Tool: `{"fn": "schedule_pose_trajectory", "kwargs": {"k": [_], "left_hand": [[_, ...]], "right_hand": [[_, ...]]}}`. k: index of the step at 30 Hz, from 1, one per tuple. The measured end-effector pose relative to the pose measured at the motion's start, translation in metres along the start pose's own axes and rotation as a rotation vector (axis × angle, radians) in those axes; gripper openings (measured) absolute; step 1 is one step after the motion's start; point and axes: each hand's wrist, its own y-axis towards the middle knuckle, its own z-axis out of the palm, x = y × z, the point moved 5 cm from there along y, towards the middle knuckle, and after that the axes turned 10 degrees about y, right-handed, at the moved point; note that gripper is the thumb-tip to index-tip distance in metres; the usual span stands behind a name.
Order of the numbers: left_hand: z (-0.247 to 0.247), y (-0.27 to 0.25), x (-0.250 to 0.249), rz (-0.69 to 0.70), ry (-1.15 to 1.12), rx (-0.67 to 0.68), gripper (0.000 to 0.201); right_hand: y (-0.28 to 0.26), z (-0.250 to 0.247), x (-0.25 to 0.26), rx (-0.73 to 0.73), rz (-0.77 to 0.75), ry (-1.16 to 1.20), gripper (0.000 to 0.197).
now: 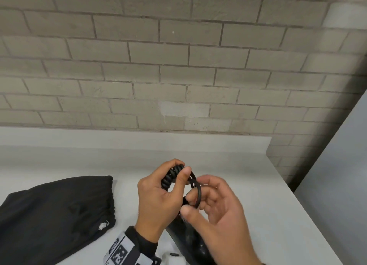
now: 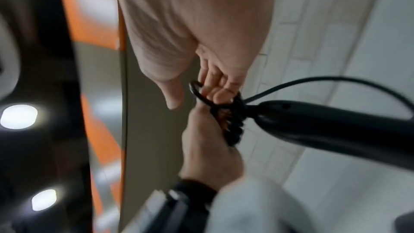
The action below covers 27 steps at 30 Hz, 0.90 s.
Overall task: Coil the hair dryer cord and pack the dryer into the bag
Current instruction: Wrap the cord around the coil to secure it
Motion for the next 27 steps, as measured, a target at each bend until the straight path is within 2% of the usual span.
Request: {"fn": "schedule_pose_trajectory", "kwargs": {"k": [2,3,5,7,10,12,16,17,19,21,23,25,27], "left_hand": [[0.000,0.000,0.001,-0.011,0.011,-0.013,0.014],[-0.001,0.000,0.000,-0.009,0.013,-0.022,0.014],[-0.002,-0.001,-0.001,-0.005,0.013,-0.033,0.012],[-0.003,-0.001,-0.002,0.004,0.026,-0.034,0.011],[-0.004,-0.002,0.000,0.013,0.050,-0.042,0.013],[-0.007,-0.001,0.002,0.014,0.070,-0.053,0.016],[-0.012,-0.001,0.002,0.037,0.096,-0.042,0.014],[-0.012,-0.001,0.001,0.040,0.092,-0.035,0.014],[-0.010,-0.002,0.001,0.027,0.075,-0.029,0.014],[-0.010,-0.003,0.002,0.003,0.056,-0.029,0.012],[-0.009,-0.003,0.003,-0.027,0.033,-0.024,0.013],[-0.009,-0.003,0.003,-0.054,0.026,-0.023,0.014],[-0.010,-0.003,0.003,-0.056,0.042,-0.029,0.014]], "right_hand": [[-0.009,-0.003,-0.010,-0.116,-0.141,-0.271,0.050],[-0.012,-0.003,-0.011,-0.155,-0.248,-0.377,0.042],[-0.016,-0.002,-0.012,-0.159,-0.471,-0.530,0.020],[-0.018,-0.001,-0.013,-0.151,-0.543,-0.595,0.010],[-0.019,-0.004,-0.006,-0.184,-0.442,-0.504,0.008],[-0.018,-0.014,-0.003,-0.238,-0.299,-0.277,0.021],[-0.011,-0.029,0.002,-0.196,0.049,0.370,0.051],[-0.010,-0.031,0.005,-0.213,0.135,0.499,0.054],[-0.009,-0.041,0.010,-0.267,0.297,0.608,0.055],[-0.009,-0.049,0.013,-0.249,0.442,0.627,0.046],[-0.007,-0.058,0.013,-0.253,0.473,0.514,0.028],[-0.004,-0.067,0.010,-0.324,0.353,0.259,0.017],[-0.005,-0.068,0.014,-0.410,0.091,-0.063,0.005]]}}
